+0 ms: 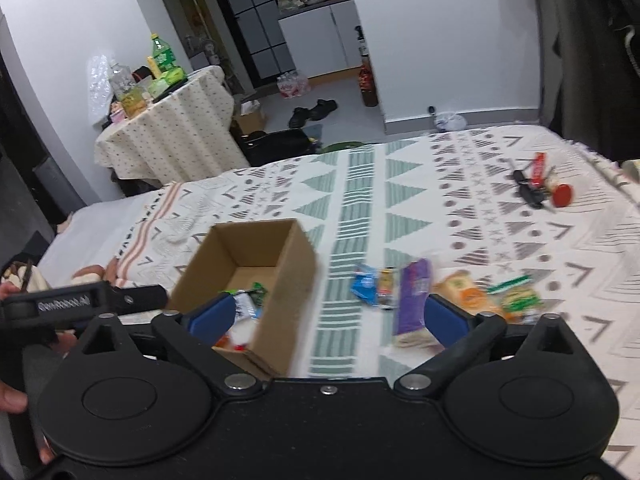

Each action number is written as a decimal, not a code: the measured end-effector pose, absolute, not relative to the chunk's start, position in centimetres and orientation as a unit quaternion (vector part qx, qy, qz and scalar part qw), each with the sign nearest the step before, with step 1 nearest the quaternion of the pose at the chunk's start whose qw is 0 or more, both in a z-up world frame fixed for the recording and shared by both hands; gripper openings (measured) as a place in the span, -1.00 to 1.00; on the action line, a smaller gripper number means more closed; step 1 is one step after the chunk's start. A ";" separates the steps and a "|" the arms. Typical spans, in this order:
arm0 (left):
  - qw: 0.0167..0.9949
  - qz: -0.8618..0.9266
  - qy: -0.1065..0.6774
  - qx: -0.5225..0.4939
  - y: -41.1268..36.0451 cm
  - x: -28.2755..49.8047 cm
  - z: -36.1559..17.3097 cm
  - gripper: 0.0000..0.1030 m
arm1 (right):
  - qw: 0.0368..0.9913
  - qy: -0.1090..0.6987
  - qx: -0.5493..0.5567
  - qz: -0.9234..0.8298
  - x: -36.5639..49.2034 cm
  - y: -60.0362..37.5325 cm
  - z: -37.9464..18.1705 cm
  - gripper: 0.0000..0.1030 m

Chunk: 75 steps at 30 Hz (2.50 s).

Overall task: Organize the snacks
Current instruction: 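Move both open grippers back toward the remaining snacks on the bed, then grasp the purple wafer roll with the left gripper while the right grasps the green cow-print cake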

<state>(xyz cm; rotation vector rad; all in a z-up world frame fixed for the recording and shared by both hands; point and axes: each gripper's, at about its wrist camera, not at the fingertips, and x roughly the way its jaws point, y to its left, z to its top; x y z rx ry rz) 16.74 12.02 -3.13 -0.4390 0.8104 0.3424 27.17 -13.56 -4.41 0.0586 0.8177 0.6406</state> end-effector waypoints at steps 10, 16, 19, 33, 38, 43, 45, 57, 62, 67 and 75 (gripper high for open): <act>0.887 0.156 0.387 -0.195 7.2 17.6 -2.4 1.00 | 0.876 0.390 0.041 0.280 28.5 -19.3 -4.2 1.00; 0.890 0.140 0.392 -0.185 4.4 18.4 -2.9 1.00 | 0.874 0.380 0.063 0.295 29.2 -22.2 -7.0 1.00; 0.892 0.136 0.395 -0.176 3.2 18.8 -3.2 1.00 | 0.870 0.395 0.063 0.289 29.7 -23.0 -8.9 0.91; 0.885 0.139 0.409 -0.172 -0.6 22.5 -7.0 0.99 | 0.865 0.432 0.082 0.244 32.9 -26.4 -13.9 0.58; 0.884 0.126 0.416 -0.171 -1.5 24.4 -8.8 0.95 | 0.865 0.433 0.088 0.239 34.4 -26.4 -15.2 0.40; 0.883 0.118 0.421 -0.169 -2.0 26.5 -10.6 0.81 | 0.855 0.450 0.094 0.238 36.3 -26.4 -17.2 0.18; 0.881 0.117 0.427 -0.167 -2.0 27.4 -11.4 0.74 | 0.857 0.450 0.081 0.237 36.9 -26.1 -17.9 0.18; 0.865 0.103 0.454 -0.186 -1.8 31.7 -16.0 0.37 | 0.859 0.454 0.054 0.231 39.3 -25.1 -20.5 0.18; 0.863 0.094 0.463 -0.182 -2.3 32.8 -17.4 0.30 | 0.862 0.448 0.041 0.235 39.8 -24.5 -20.8 0.19; 0.855 0.099 0.473 -0.190 -2.4 33.8 -18.8 0.24 | 0.860 0.453 0.039 0.231 40.1 -24.5 -21.6 0.20; 0.850 0.116 0.474 -0.198 -2.3 34.8 -19.8 0.21 | 0.869 0.438 0.013 0.232 41.6 -23.1 -22.0 0.39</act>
